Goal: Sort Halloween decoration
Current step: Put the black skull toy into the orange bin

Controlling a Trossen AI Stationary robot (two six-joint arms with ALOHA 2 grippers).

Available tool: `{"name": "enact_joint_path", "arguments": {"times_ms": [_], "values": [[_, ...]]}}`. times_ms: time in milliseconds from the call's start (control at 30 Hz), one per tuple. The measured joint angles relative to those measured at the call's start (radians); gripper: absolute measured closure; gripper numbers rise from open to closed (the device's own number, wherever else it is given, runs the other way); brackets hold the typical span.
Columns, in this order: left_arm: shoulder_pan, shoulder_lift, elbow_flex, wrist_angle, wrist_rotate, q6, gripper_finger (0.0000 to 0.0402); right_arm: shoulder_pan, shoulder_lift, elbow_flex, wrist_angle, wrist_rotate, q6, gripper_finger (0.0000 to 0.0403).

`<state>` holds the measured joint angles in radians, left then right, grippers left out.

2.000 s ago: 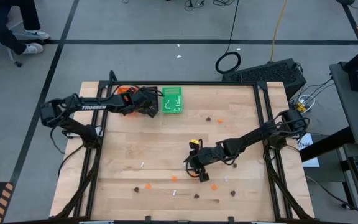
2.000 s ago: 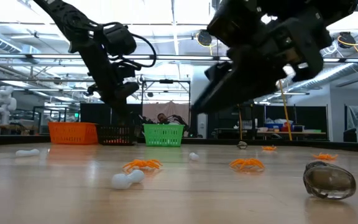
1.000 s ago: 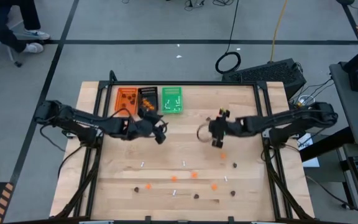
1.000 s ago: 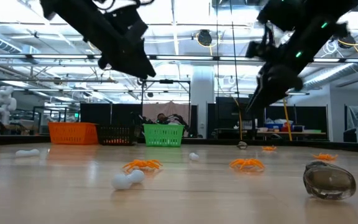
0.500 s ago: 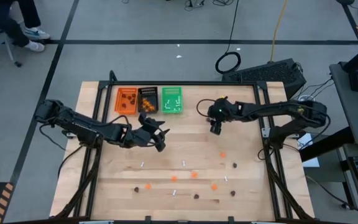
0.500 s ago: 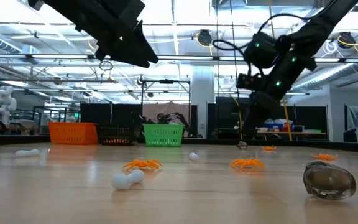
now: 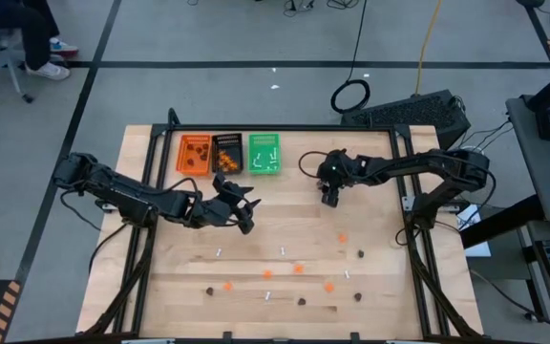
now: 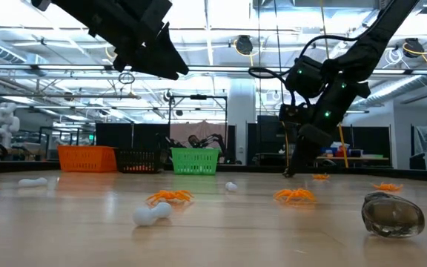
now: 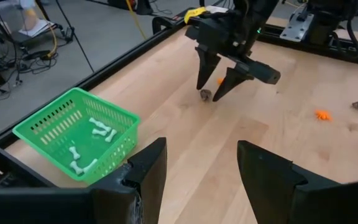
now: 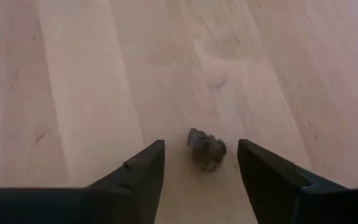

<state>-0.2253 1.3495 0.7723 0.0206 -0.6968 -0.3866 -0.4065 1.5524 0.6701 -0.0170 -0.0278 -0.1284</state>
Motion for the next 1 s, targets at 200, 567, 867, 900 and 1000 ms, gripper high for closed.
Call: {"name": "enact_joint_path", "arguments": {"times_ms": [200, 567, 867, 900, 1000], "values": [[0.000, 0.000, 0.000, 0.000, 0.000, 0.000, 0.0207, 0.000, 0.009, 0.000, -0.002, -0.006, 0.008, 0.0288], [0.000, 0.000, 0.000, -0.002, 0.000, 0.000, 0.0207, 0.002, 0.070, 0.004, 0.026, -0.030, 0.011, 0.0352], [0.000, 0.000, 0.000, -0.007, 0.000, 0.065, 0.0207, 0.018, 0.074, 0.002, 0.080, -0.106, 0.010, 0.0355], [0.000, 0.001, 0.000, -0.006, 0.001, 0.089, 0.0207, 0.026, 0.075, 0.002, 0.086, -0.111, 0.010, 0.0355], [0.000, 0.013, 0.000, 0.004, 0.001, 0.177, 0.0207, 0.047, 0.077, 0.002, 0.097, -0.183, 0.011, 0.0355]]}}
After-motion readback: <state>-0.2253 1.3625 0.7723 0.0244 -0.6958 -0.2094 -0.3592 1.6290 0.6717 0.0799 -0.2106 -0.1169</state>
